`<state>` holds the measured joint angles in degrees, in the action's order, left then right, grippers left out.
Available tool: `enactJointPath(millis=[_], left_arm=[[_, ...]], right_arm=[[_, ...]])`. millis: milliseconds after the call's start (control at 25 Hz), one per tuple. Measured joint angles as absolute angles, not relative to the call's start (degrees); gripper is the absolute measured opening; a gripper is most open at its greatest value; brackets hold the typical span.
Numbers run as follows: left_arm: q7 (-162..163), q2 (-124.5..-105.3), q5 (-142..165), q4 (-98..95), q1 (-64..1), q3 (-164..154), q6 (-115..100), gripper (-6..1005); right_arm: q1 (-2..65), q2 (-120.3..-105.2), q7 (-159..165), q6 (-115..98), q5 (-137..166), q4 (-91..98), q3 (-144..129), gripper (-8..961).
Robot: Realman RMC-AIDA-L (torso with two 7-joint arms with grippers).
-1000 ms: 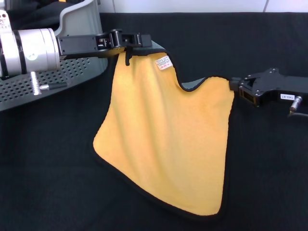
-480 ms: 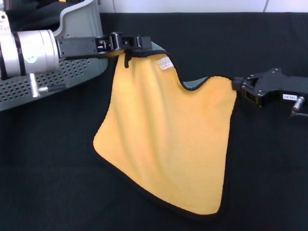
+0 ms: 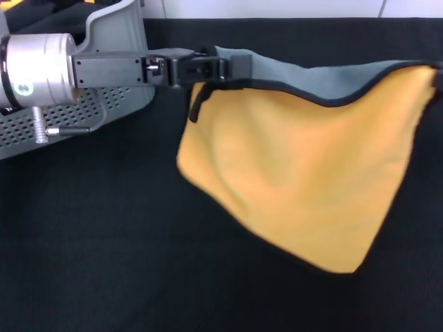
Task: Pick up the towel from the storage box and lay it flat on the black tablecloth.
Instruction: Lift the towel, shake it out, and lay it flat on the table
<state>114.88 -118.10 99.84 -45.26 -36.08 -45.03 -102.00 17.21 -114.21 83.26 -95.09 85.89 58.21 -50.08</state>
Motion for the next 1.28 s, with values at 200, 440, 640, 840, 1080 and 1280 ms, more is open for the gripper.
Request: enactJointPath(millis=[200,440,640,840,1080,1280], left_arm=[[115.03,-119.01,99.31,-48.77,-35.50,-47.50,-108.72,126],[114.84,-117.76,99.11,-48.55,-35.43,-49.73,-115.64,77],[115.11,-116.45,92.24,-49.94,-33.56,-59.22,-116.39,82],[115.15,-116.12,86.62,-51.30,-32.80,-69.07,-116.46,73],[114.95,-115.24,82.45,-55.01,-31.36,-78.24,-116.62,63],[114.93,-112.38,75.11,-56.84,-29.59,-83.92,-116.71,54]], right_arm=[[12.81,-115.01,87.36,-102.96,85.62,67.68,-47.53,5],[9.23,-115.21,90.81,-111.58,82.59,72.46,-44.85,5],[8.73,-115.22,95.51,-120.17,80.56,74.31,-38.30,5],[7.63,-115.21,100.83,-122.96,79.60,78.18,-36.28,5],[4.84,-114.85,103.68,-123.25,79.43,82.02,-40.49,5],[2.60,-114.82,103.98,-123.40,79.20,84.06,-43.82,5]])
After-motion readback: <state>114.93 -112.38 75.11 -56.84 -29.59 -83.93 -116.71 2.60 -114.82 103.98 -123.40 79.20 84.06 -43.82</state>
